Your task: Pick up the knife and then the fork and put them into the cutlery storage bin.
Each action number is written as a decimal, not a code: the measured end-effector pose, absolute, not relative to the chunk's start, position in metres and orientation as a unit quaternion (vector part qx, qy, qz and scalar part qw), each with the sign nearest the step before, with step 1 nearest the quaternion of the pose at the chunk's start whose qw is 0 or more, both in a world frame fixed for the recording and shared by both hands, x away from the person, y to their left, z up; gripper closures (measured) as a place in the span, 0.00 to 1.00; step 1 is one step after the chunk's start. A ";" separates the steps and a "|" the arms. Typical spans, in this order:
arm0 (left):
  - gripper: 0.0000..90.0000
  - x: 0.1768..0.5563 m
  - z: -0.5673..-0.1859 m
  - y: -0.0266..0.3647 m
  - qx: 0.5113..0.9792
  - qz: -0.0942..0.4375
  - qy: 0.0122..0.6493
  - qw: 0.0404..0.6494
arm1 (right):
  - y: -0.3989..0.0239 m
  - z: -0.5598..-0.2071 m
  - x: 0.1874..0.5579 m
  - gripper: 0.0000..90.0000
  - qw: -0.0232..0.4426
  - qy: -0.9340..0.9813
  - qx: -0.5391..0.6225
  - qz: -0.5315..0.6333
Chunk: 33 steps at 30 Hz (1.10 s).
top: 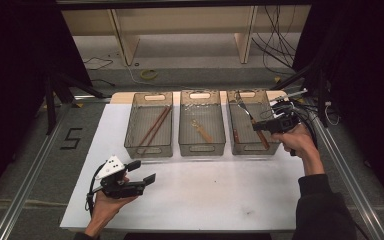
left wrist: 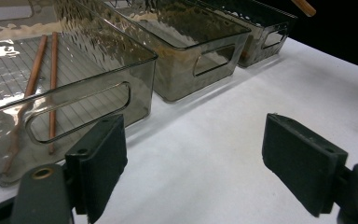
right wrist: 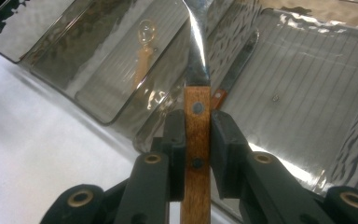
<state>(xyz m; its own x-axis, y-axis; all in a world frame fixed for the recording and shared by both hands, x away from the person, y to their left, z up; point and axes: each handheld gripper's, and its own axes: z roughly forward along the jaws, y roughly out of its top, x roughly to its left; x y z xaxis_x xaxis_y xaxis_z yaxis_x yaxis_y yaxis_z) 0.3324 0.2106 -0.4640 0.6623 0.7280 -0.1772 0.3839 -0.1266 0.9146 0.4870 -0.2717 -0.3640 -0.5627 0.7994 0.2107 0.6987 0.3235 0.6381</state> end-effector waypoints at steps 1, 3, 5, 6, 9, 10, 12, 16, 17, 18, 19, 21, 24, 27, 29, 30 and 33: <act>0.24 0.332 -0.464 0.210 0.733 0.158 0.379 0.542 | -0.271 -0.364 0.488 0.87 0.072 0.809 0.464 0.353; 0.24 0.332 -0.464 0.211 0.735 0.159 0.377 0.540 | -0.271 -0.363 0.491 0.87 0.073 0.806 0.467 0.355; 0.24 0.332 -0.464 0.211 0.735 0.159 0.377 0.540 | -0.269 -0.362 0.494 0.87 0.074 0.805 0.469 0.356; 0.24 0.332 -0.464 0.211 0.734 0.159 0.379 0.541 | -0.268 -0.362 0.495 0.87 0.074 0.804 0.471 0.355; 0.24 0.332 -0.464 0.211 0.733 0.159 0.379 0.542 | -0.266 -0.361 0.500 0.87 0.074 0.803 0.474 0.355; 0.24 0.332 -0.464 0.211 0.733 0.159 0.379 0.543 | -0.265 -0.360 0.501 0.87 0.075 0.801 0.475 0.356; 0.24 0.332 -0.464 0.211 0.733 0.159 0.379 0.543 | -0.263 -0.359 0.503 0.87 0.076 0.799 0.478 0.357; 0.24 0.332 -0.464 0.211 0.733 0.158 0.379 0.543 | -0.262 -0.359 0.510 0.87 0.077 0.796 0.484 0.355; 0.24 0.332 -0.464 0.211 0.733 0.158 0.378 0.543 | -0.261 -0.359 0.511 0.87 0.078 0.795 0.486 0.354; 0.24 0.332 -0.464 0.211 0.733 0.158 0.378 0.543 | -0.261 -0.359 0.512 0.87 0.079 0.794 0.488 0.353; 0.24 0.332 -0.464 0.211 0.732 0.158 0.378 0.543 | -0.261 -0.359 0.514 0.87 0.079 0.792 0.492 0.353; 0.24 0.332 -0.464 0.211 0.732 0.159 0.378 0.544 | -0.260 -0.359 0.516 0.87 0.081 0.791 0.494 0.353; 0.24 0.332 -0.464 0.211 0.731 0.159 0.378 0.545 | -0.260 -0.358 0.519 0.87 0.082 0.788 0.498 0.352; 0.23 0.332 -0.463 0.211 0.732 0.160 0.374 0.547 | -0.259 -0.358 0.523 0.87 0.085 0.785 0.504 0.351; 0.23 0.332 -0.463 0.211 0.732 0.160 0.374 0.547 | -0.258 -0.359 0.525 0.87 0.084 0.783 0.507 0.351; 0.23 0.332 -0.463 0.211 0.731 0.160 0.373 0.548 | -0.258 -0.359 0.526 0.87 0.086 0.782 0.508 0.349; 0.22 0.332 -0.463 0.211 0.730 0.160 0.373 0.550 | -0.257 -0.362 0.528 0.87 0.085 0.781 0.512 0.347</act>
<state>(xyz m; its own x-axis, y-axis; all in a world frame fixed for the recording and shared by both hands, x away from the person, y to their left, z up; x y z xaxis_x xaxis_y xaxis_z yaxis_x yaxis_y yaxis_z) 0.3316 0.2108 -0.4634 0.6704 0.7206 -0.1772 0.3682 -0.1157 0.9225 0.5284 -0.2566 -0.3620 -0.4609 0.8589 0.2231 0.7416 0.2347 0.6285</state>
